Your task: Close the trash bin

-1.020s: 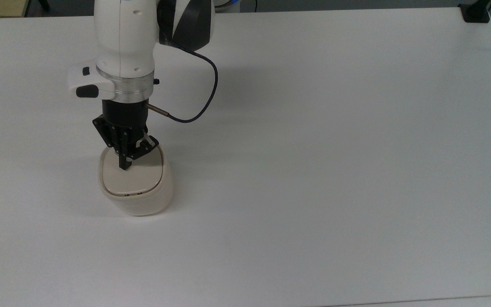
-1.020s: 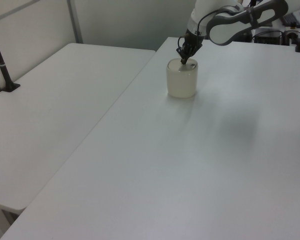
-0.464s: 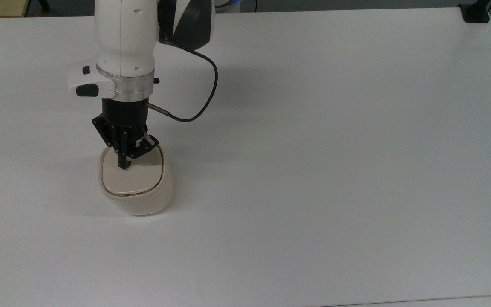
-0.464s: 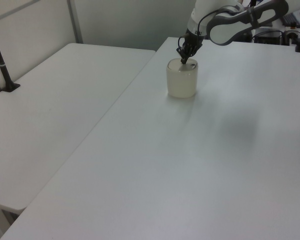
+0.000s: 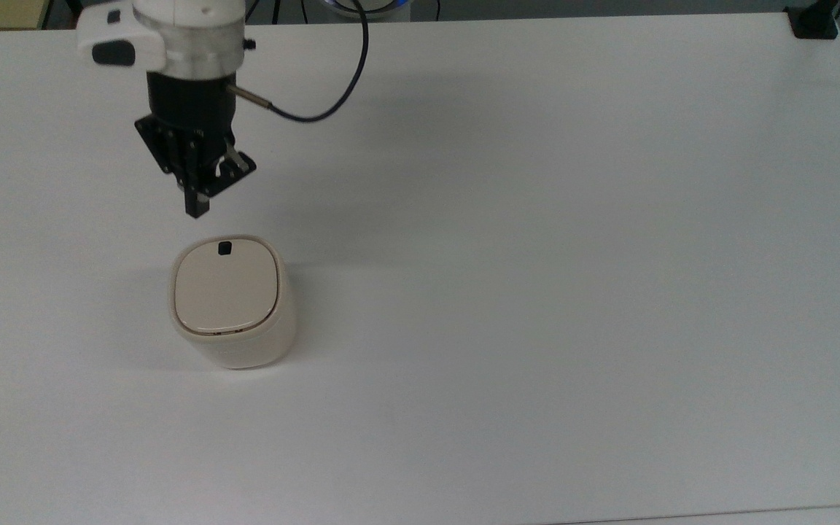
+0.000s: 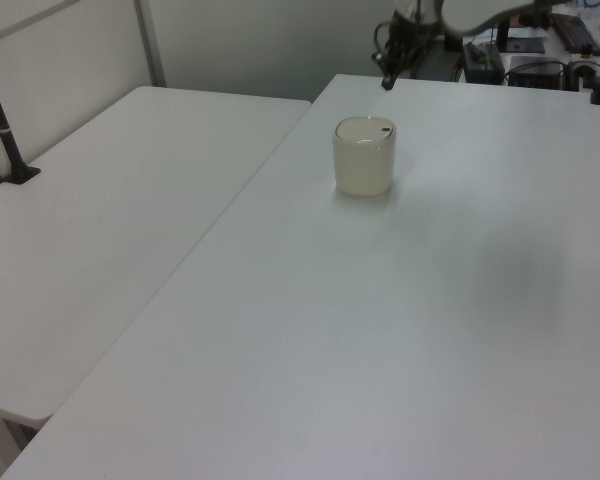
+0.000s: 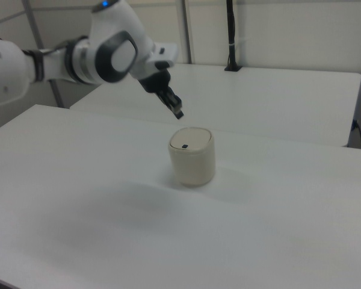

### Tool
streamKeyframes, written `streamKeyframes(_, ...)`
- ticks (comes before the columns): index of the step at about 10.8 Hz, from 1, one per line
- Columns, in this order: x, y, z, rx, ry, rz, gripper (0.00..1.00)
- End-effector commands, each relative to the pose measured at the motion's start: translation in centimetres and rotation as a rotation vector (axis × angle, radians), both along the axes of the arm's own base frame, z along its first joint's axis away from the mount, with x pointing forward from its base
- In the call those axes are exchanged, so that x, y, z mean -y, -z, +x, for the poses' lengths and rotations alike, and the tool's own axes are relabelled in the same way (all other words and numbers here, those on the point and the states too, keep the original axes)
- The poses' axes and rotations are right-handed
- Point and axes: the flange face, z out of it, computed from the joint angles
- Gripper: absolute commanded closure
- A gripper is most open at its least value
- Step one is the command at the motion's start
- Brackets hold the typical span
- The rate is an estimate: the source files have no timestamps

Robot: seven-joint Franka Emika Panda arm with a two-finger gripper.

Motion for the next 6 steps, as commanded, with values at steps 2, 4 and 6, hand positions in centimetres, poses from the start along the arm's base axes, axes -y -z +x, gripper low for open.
streamKeyframes(2,-1.7,-6.5,-6.9,-0.113,-0.052,0.079,1.0)
streamKeyframes(4,-2.4,-8.0,-9.9,-0.189,-0.15,0.105,0.79)
streamKeyframes(6,-4.3,-9.3,-11.6,-0.23,-0.252,0.094,0.27)
